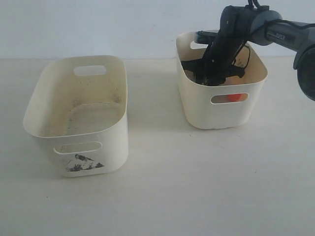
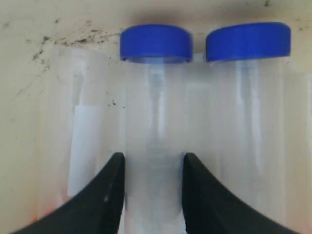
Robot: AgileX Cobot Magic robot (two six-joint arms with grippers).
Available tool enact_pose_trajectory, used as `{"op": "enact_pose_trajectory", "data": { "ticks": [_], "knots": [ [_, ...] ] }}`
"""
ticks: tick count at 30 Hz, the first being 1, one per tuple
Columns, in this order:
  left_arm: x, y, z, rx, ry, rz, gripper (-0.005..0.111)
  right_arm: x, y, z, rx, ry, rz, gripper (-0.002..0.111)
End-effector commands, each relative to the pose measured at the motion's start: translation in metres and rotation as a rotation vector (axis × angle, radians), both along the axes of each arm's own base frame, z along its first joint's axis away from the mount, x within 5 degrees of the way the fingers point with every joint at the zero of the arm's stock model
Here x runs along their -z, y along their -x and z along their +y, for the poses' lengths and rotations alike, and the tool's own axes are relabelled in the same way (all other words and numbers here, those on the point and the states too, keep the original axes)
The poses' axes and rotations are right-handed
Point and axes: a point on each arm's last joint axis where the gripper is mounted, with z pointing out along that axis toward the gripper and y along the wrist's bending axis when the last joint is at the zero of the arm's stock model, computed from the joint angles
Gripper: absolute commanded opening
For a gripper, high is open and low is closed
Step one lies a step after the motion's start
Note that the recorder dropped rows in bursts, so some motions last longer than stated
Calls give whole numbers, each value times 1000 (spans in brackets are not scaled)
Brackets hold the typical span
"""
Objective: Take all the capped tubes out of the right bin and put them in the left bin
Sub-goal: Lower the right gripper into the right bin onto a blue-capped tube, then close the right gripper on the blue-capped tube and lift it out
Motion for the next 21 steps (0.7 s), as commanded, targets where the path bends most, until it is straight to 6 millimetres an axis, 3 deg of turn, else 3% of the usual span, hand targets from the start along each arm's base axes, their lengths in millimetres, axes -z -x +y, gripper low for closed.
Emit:
{"op": "enact_pose_trajectory", "data": {
  "ticks": [1,4,10,21],
  "knots": [
    [-2,0,0,1,17,-10,4,-2,-1,-1,-2,6,-11,18],
    [-2,0,0,1,17,-10,4,-2,1,-1,-5,8,6,1],
    [-2,0,0,1,17,-10,4,-18,6,-4,-26,42,19,0],
    [-2,0,0,1,17,-10,4,-109,26,-11,-87,94,-82,0]
  ]
}}
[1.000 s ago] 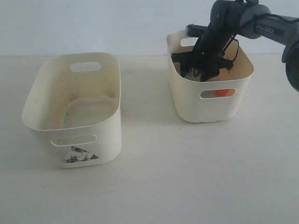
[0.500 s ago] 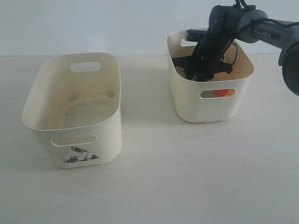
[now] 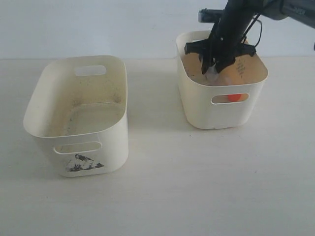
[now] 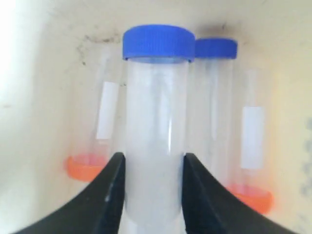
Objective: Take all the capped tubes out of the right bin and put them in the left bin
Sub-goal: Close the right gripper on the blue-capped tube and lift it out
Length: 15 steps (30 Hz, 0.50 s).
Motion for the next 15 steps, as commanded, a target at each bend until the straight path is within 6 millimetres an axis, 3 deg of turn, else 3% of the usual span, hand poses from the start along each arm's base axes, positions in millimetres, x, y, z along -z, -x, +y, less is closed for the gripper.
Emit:
{"op": "enact_pose_trajectory", "data": {
  "ticks": [1,9,15],
  "knots": [
    [-2,0,0,1,17,-10,4,-53,14,-4,-39,21,-67,0],
    [-2,0,0,1,17,-10,4,-111,41,-4,-97,-14,-114,0],
    [-2,0,0,1,17,-10,4,-136,53,10,-178,-156,-161,0]
  ]
}}
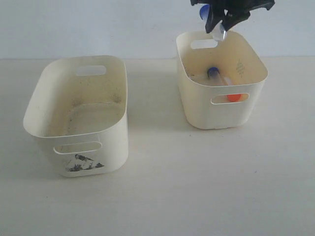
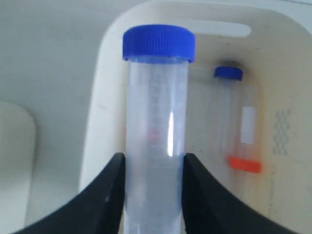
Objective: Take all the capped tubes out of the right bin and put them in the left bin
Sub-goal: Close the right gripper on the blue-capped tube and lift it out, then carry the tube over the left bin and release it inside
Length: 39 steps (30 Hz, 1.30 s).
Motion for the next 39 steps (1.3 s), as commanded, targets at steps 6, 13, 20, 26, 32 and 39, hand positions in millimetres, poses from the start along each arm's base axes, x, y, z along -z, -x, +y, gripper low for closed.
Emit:
{"op": "enact_pose_trajectory", "data": {
  "ticks": [6,13,20,26,32,39],
  "knots": [
    [-2,0,0,1,17,-10,4,-21,21,50,-168,-114,-30,0],
    [-2,0,0,1,17,-10,4,-25,57,132,-402,-101,-44,0],
    [-2,0,0,1,17,-10,4,-22,98,198,-598,-58,-55,0],
    [-2,0,0,1,17,-10,4,-6,113,226,-697,-28,-37,0],
    [-2,0,0,1,17,-10,4,24,106,236,-704,-5,23,28],
    [-2,0,0,1,17,-10,4,7,102,220,-650,108,-51,0]
  ]
}}
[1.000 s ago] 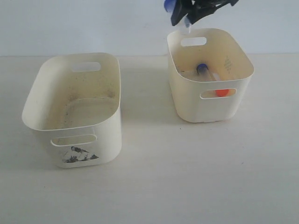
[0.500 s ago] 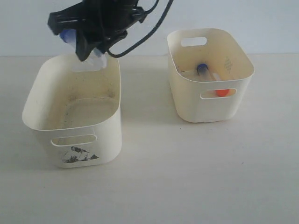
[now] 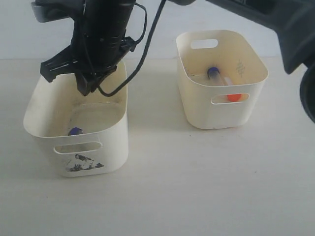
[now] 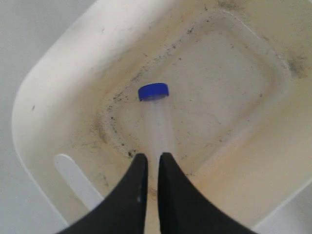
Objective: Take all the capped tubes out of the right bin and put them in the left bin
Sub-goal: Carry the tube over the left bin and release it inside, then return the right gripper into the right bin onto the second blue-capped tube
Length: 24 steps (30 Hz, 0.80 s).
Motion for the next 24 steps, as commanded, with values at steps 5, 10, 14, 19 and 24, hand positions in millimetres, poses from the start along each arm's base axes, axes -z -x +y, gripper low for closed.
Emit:
{"op": "enact_pose_trajectory", "data": {
  "ticks": [5,10,14,19,24],
  "knots": [
    [-2,0,0,1,17,-10,4,-65,-23,-78,249,77,-223,0],
    [-2,0,0,1,17,-10,4,-80,-51,-148,461,59,-227,0],
    [-2,0,0,1,17,-10,4,-68,-72,-187,630,54,-177,0],
    [-2,0,0,1,17,-10,4,-39,-93,-213,714,88,-116,0],
    [-2,0,0,1,17,-10,4,1,-111,-219,742,194,-83,0]
  ]
}}
